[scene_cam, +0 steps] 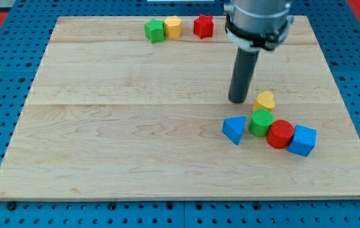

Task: Push the red star towards the center of the board

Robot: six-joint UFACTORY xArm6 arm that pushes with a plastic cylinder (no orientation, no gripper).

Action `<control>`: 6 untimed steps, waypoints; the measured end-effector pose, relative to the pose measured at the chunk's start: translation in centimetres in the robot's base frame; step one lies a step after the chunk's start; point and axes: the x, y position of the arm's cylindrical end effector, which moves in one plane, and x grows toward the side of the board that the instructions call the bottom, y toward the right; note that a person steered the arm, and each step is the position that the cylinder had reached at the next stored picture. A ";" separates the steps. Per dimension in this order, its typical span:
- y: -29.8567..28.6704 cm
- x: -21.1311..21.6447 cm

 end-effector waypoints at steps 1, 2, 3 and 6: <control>4.9 1.4; 5.6 6.3; 7.8 2.7; 9.0 7.9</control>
